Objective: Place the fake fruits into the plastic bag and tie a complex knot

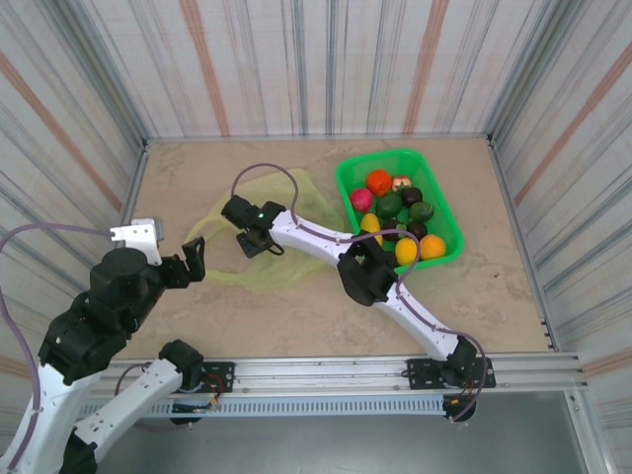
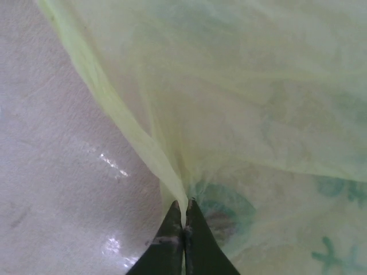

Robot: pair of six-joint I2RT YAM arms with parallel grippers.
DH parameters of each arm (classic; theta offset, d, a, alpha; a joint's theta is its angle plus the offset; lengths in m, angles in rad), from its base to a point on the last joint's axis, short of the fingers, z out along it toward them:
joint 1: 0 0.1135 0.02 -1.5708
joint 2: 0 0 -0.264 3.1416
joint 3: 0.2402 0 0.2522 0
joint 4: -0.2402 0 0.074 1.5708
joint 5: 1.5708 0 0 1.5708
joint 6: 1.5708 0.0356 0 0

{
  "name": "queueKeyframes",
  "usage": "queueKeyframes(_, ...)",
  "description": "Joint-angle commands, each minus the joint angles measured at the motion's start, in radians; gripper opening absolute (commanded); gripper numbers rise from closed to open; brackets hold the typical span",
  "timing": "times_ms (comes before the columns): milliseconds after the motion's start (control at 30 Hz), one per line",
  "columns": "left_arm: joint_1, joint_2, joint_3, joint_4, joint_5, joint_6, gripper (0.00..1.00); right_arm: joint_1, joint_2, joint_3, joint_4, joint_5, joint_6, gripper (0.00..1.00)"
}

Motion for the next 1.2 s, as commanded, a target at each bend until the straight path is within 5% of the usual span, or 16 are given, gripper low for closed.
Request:
queueKeyframes(0, -0.006, -0.004, -0.019, 0.02, 0.006, -0.004, 0.99, 0.01, -0.085, -0.019, -0.002, -0.018, -0.032, 0.0)
queueKeyframes(367, -0.013, 0.067, 0.027, 0.075, 0.015, 0.119, 0.98, -0.099, -0.448, -0.253, 0.061, -0.249, -0.074, 0.0)
queueKeyframes(533, -0.016, 0.116, 0.046, 0.129, -0.011, 0.177, 0.97, -0.208, -0.602, -0.356, 0.069, -0.499, -0.116, 0.0)
queueKeyframes(767, -0.015, 0.249, 0.216, 0.104, 0.039, 0.27, 0.98, -0.29, -0.766, -0.481, 0.011, -0.621, -0.273, 0.0)
queueKeyframes(1167, 0.059, 0.361, 0.24, 0.197, 0.339, 0.368, 0.97, -0.342, -0.955, -0.753, 0.101, -0.765, -0.392, 0.0)
